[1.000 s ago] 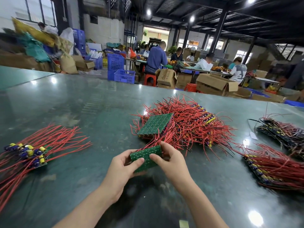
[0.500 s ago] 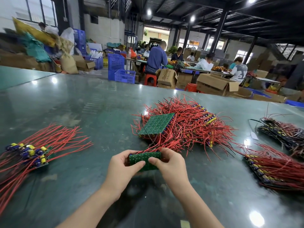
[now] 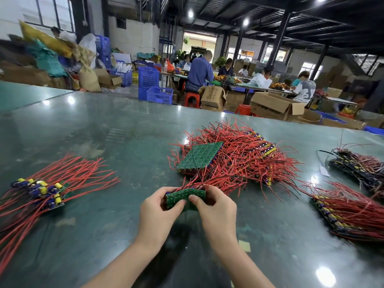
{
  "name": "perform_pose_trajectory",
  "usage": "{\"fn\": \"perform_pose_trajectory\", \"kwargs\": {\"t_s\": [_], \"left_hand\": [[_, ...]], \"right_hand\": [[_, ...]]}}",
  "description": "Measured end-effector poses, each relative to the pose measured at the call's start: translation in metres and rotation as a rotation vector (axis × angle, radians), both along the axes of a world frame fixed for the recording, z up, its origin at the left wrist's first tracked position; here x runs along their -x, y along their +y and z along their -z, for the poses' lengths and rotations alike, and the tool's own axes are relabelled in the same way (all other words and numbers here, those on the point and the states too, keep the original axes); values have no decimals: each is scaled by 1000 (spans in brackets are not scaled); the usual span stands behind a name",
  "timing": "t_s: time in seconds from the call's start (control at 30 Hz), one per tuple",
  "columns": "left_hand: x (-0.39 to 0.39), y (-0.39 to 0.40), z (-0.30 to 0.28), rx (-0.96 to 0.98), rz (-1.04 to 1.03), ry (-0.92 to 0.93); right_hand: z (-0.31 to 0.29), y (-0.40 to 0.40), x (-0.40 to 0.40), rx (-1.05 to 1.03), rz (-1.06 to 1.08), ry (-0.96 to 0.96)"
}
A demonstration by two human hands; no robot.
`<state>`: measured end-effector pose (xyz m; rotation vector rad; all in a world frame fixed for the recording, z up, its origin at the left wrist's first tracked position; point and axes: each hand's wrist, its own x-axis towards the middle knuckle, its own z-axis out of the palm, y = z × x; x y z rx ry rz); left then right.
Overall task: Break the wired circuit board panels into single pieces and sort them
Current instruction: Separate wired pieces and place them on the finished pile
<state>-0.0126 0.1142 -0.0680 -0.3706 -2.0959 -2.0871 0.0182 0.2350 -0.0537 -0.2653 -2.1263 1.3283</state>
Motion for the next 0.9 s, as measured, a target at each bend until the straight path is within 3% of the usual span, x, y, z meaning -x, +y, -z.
{"fn": "perform_pose_trajectory", "kwargs": {"t_s": [0.23, 0.5, 0.57, 0.63, 0.7, 0.77, 0.83, 0.9], "left_hand": [[1, -5, -2, -34, -196, 140], [34, -23, 3, 103, -355, 183], [41, -28, 3, 117, -408, 152], [43, -31, 1, 251, -558, 171], [36, -30, -2, 366, -638, 330], [21, -21, -4, 287, -383, 468], [3, -9, -11, 85, 59, 303], [-4, 0, -9, -38, 253, 113]], "right_hand": [[-7, 15, 1, 126, 153, 128], [-13, 14, 5, 663, -128, 72], [-15, 15, 5, 695, -135, 101], [-17, 16, 4, 685, -127, 99], [-17, 17, 4, 649, -134, 66], [-17, 14, 3, 608, -177, 58], [-17, 10, 2, 550, -249, 72], [-17, 8, 1, 475, -281, 65]]}}
